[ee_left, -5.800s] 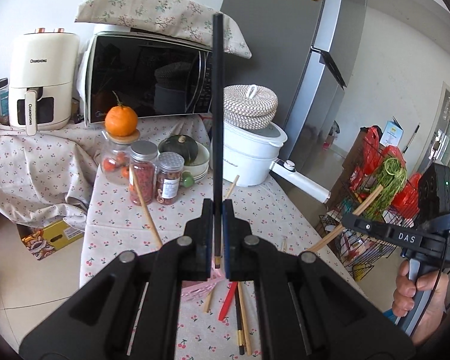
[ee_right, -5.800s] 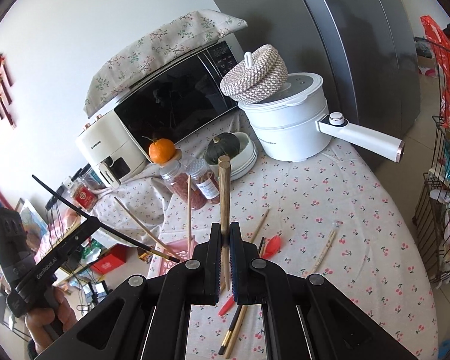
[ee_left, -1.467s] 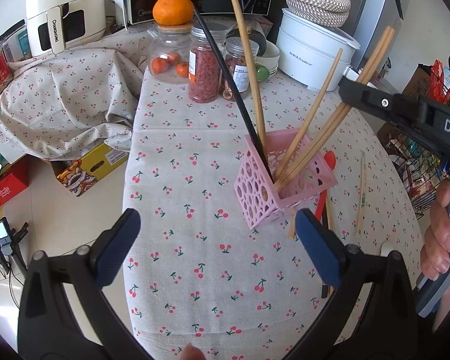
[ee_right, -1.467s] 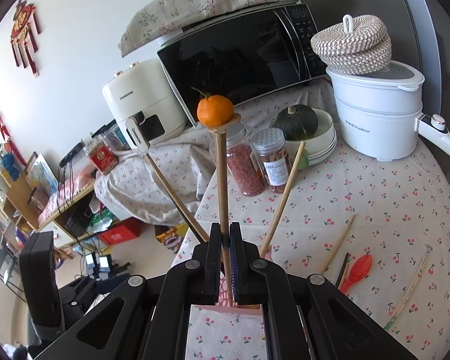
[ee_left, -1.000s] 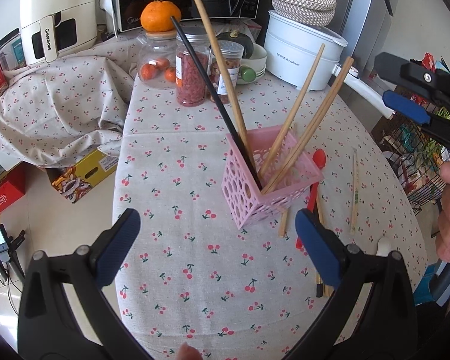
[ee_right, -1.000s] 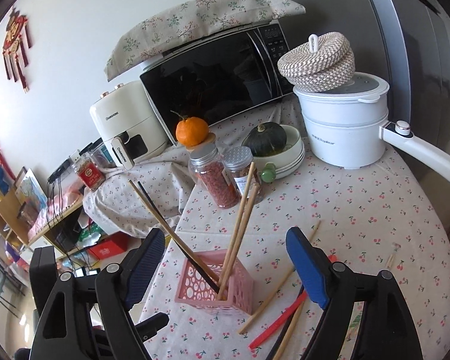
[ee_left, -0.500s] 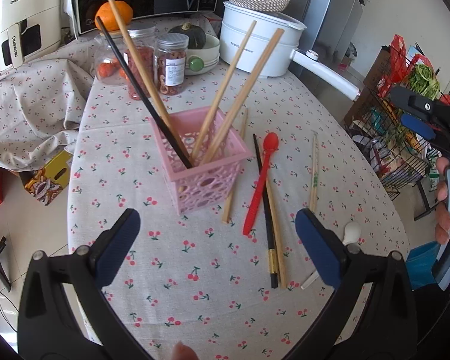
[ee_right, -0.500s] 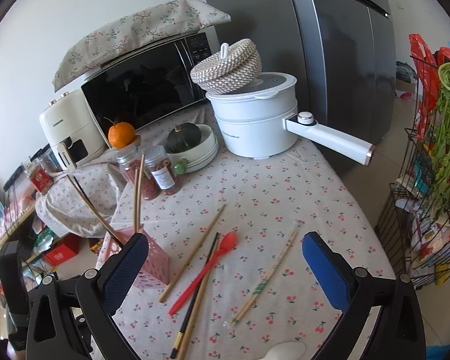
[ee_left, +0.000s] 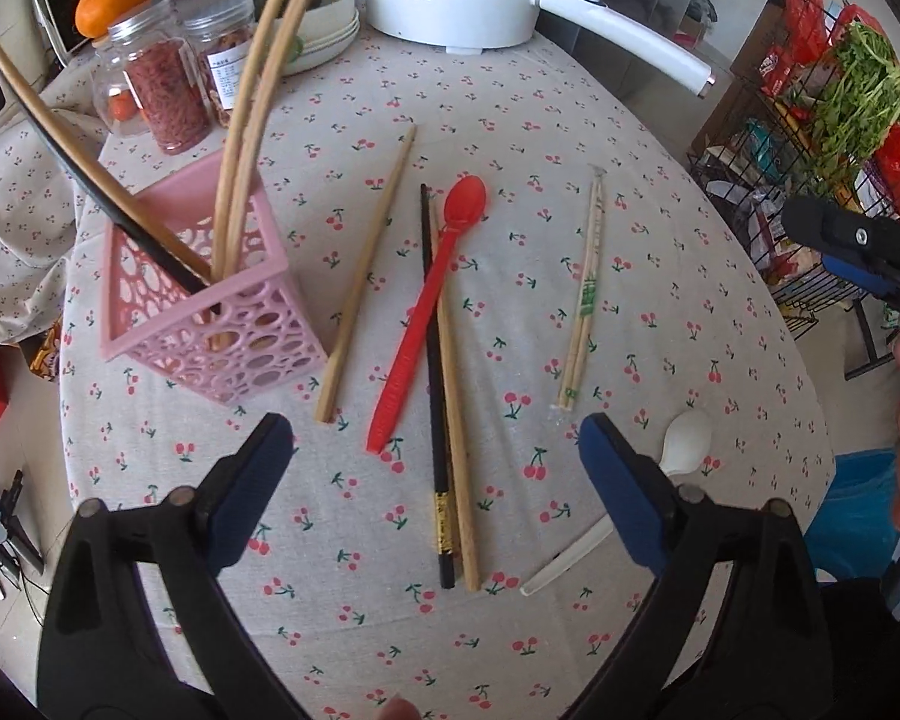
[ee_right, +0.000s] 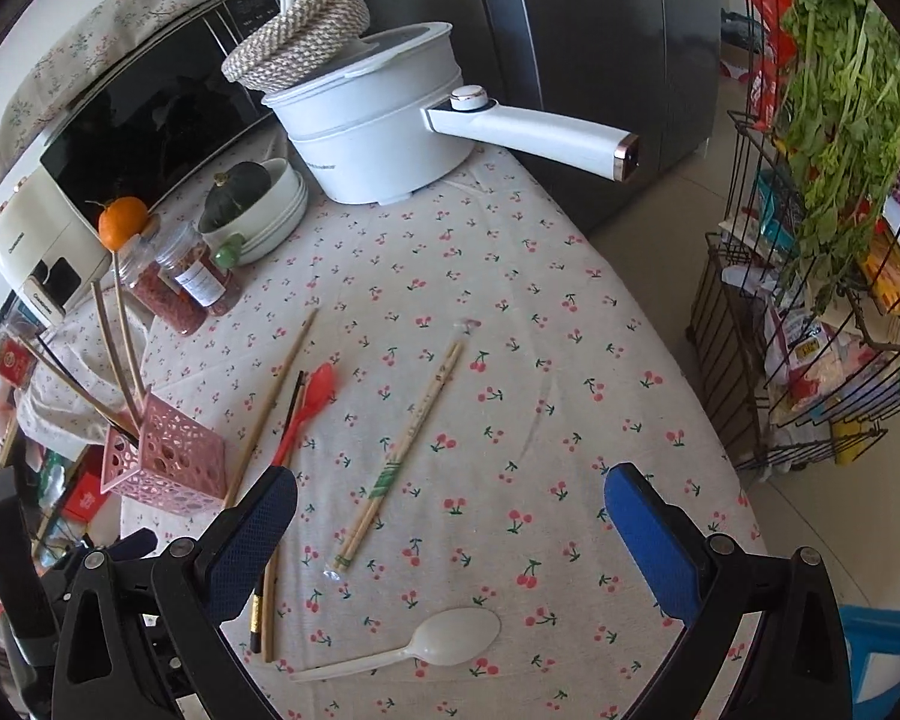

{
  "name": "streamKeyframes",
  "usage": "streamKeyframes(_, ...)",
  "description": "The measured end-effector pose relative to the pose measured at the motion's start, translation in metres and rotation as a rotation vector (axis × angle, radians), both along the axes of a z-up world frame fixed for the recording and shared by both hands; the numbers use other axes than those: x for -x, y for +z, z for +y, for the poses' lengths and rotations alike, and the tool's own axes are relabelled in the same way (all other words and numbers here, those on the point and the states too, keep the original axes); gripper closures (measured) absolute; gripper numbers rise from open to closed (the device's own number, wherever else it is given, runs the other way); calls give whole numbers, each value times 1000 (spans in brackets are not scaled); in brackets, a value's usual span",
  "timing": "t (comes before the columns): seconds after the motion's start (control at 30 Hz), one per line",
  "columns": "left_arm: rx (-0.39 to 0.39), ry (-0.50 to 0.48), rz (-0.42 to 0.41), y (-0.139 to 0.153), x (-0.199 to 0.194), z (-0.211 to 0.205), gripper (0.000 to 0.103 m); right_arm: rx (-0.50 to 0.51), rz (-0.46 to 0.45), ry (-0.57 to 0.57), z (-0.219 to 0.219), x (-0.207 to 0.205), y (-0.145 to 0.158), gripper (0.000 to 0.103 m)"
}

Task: Organize utensils
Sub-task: 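Move the left tool down to the red plastic spoon on the table, then grasp the red spoon by its handle with the left tool and lift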

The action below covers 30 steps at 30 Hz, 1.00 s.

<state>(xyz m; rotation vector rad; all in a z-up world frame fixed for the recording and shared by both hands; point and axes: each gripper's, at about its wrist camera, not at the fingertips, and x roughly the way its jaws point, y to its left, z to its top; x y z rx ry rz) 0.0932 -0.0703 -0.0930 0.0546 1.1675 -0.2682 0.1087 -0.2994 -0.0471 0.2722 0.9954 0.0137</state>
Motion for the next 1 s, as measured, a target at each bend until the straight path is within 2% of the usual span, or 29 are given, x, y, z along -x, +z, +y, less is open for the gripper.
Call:
streamKeyframes(0.17,-4,2,38,-16,-25,-27,45,-58,43,-17,-10,-6,-7,0)
streamKeyframes(0.33,-59,13,23,-26,-58,-50,61,-74,67,-55,-21,-9,-11,0)
streamKeyframes(0.47,-117,10,15,-34,-81,-65,66,-99,72,-76,-30,-9,-12,0)
streamKeyframes(0.67,-194,16,37,-47,-108,-75,67,-112,76,-91,-38,-11,-13,0)
streamKeyframes(0.8,-210,19,42,-50,-117,-76,68,-115,81,-102,-42,-13,-15,0)
streamKeyframes(0.9,-217,20,44,-50,-119,-76,79,-123,88,-103,-42,-14,-16,0)
streamKeyframes(0.93,-212,20,54,-50,-119,-76,86,-124,88,-103,-42,-15,-17,0)
streamKeyframes(1.0,-173,36,73,-52,-121,-72,91,-125,91,-103,-42,-15,-17,0)
